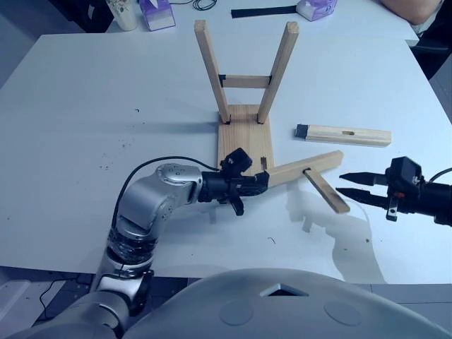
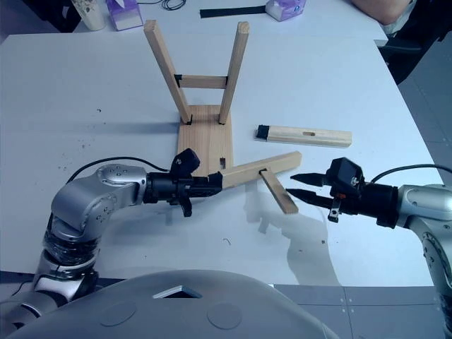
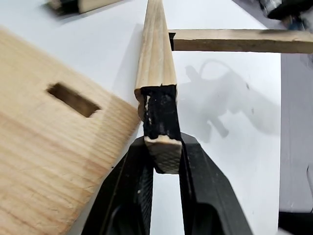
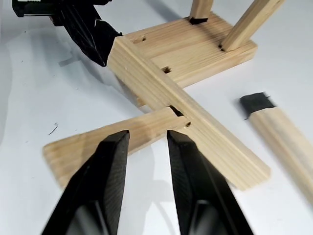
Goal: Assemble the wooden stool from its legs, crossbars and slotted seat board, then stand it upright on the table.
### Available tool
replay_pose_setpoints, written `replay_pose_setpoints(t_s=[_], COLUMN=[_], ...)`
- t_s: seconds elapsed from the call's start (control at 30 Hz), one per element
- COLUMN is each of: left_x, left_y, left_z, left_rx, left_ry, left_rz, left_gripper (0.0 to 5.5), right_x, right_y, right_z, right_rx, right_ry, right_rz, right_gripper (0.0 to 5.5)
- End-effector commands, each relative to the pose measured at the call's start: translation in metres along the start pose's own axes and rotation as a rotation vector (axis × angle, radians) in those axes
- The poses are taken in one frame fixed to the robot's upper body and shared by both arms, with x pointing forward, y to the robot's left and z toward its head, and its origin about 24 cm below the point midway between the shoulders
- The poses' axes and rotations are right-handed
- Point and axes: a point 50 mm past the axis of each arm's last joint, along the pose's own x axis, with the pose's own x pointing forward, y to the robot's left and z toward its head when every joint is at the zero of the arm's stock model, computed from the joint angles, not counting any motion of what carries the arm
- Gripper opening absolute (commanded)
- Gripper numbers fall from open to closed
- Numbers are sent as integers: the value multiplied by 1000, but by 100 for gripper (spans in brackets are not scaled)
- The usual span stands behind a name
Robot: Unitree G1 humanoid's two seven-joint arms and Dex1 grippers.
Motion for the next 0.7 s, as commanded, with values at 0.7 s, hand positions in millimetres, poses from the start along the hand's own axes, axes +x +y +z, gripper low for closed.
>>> replay_pose_setpoints(t_s=[0.7], left_x=[9], left_y=[-22], left_z=[-24], left_rx=[-686], left_ry=[-367], left_rz=[-41], left_gripper=[58], right_x=[-30], right_y=[-25], right_z=[44], right_rx=[104], right_ry=[-249], right_rz=[-1], right_gripper=[272])
